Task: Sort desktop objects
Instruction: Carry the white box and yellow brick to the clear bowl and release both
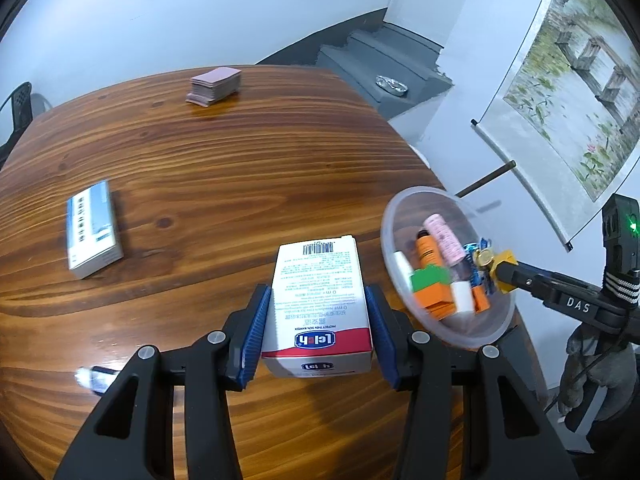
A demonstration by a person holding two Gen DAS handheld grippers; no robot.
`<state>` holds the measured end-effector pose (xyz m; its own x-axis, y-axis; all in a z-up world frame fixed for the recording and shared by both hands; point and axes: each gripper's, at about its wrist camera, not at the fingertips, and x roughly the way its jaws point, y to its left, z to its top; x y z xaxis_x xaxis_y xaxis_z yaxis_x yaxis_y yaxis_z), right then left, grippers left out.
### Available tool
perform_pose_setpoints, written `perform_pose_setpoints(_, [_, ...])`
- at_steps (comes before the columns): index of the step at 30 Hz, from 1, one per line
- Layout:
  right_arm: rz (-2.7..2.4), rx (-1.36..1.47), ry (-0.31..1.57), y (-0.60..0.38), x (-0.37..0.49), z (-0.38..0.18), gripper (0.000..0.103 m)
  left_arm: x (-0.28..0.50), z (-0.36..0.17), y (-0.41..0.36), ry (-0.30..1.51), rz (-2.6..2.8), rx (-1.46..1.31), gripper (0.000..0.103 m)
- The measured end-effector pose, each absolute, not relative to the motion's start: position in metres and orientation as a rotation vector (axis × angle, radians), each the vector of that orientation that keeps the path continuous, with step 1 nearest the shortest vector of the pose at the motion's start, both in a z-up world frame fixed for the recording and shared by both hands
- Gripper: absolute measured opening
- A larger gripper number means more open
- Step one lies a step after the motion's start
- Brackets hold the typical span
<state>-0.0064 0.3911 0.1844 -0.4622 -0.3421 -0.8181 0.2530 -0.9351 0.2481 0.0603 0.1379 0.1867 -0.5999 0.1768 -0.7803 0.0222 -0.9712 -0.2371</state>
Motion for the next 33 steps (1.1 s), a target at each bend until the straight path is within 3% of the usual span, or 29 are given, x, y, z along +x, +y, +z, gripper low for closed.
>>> perform_pose_setpoints(20, [-2.339, 1.386, -0.160, 0.424, -0.044, 0.170, 0.048, -0.013, 0.188, 0.218, -0.299, 2.629, -1.334, 0.051])
perform_pose_setpoints(28, [-2.319, 1.390, -0.188, 0.433, -0.048, 0.168, 0.058, -0.030, 0.182, 0.235, -0.342, 2.545, -1.339, 0.052])
perform_pose_setpoints(33, [-2.321, 1.397, -0.191, 0.431, -0.048, 0.167, 0.059, -0.026, 0.185, 0.228, -0.352, 2.540, -1.328, 0.055])
